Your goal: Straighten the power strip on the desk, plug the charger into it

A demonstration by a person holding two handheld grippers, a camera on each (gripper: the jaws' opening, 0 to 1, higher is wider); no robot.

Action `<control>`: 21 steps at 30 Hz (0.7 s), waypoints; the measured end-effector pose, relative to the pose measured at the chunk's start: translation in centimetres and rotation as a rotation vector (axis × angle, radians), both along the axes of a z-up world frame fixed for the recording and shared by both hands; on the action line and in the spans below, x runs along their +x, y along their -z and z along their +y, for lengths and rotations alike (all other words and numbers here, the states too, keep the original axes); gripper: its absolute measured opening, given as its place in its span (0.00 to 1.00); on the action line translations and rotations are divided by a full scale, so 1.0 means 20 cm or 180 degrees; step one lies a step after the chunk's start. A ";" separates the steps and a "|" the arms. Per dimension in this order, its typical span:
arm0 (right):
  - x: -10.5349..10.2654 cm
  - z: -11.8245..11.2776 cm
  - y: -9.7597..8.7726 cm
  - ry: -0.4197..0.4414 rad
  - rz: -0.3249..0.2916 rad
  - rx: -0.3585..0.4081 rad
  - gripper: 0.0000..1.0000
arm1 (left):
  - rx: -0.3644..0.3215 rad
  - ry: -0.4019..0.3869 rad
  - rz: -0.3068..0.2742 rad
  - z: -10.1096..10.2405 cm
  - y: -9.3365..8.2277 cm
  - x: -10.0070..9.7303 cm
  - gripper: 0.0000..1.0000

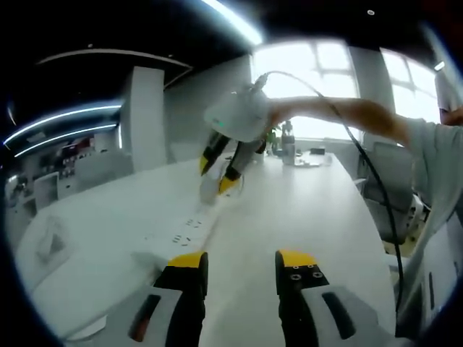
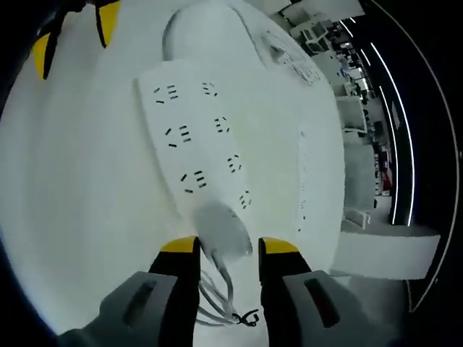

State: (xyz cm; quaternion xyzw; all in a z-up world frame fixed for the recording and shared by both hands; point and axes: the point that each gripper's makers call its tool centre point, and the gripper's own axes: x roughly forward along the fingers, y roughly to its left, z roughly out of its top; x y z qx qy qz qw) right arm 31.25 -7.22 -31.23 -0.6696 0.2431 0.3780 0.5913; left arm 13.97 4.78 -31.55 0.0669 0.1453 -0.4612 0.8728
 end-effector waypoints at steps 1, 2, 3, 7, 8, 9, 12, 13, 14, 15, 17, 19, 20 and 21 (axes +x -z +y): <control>-0.01 0.01 0.01 -0.0105 0.0001 -0.0058 0.28 | 0.0002 -0.0001 -0.0001 0.00 0.00 0.00 0.38; -0.01 0.01 0.02 -0.0086 0.0004 -0.0048 0.28 | 0.0006 -0.0006 -0.0005 0.00 0.00 0.00 0.38; -0.01 0.01 0.01 -0.0094 -0.0011 -0.0060 0.28 | 0.0007 -0.0012 -0.0005 0.01 0.00 0.00 0.38; -0.01 0.02 0.01 -0.0194 0.0018 -0.0125 0.27 | 0.0004 -0.0035 -0.0005 0.01 0.00 0.01 0.38; -0.01 0.02 0.02 -0.0290 0.0014 -0.0181 0.27 | 0.0002 -0.0040 -0.0002 0.01 0.00 0.01 0.38; -0.01 0.02 0.02 -0.0335 0.0022 -0.0226 0.26 | -0.0004 -0.0040 0.0004 0.01 0.00 0.01 0.38; -0.02 0.03 0.02 -0.0412 0.0116 -0.0318 0.25 | -0.0053 -0.0028 0.0037 0.01 0.00 0.00 0.38; -0.02 0.03 0.02 -0.0429 0.0157 -0.0350 0.25 | -0.0058 -0.0034 0.0040 0.00 0.00 0.00 0.38; -0.02 0.03 0.02 -0.0466 0.0196 -0.0395 0.25 | -0.0045 -0.0044 0.0030 0.00 0.00 0.00 0.38; -0.02 0.04 0.02 -0.0526 0.0237 -0.0454 0.25 | -0.0029 -0.0056 0.0026 0.00 0.00 0.00 0.38; -0.01 0.05 0.03 -0.0599 0.0298 -0.0555 0.24 | -0.0020 -0.0072 0.0027 0.01 0.00 0.01 0.38; 0.00 0.06 0.02 -0.0623 0.0371 -0.0651 0.24 | -0.0023 -0.0081 0.0030 0.01 0.00 0.01 0.38; -0.01 0.06 0.03 -0.0625 0.0428 -0.0693 0.24 | -0.0022 -0.0086 0.0030 0.01 0.00 0.01 0.38; 0.00 0.06 0.03 -0.0632 0.0509 -0.0722 0.24 | -0.0019 -0.0089 0.0028 0.01 0.00 0.01 0.38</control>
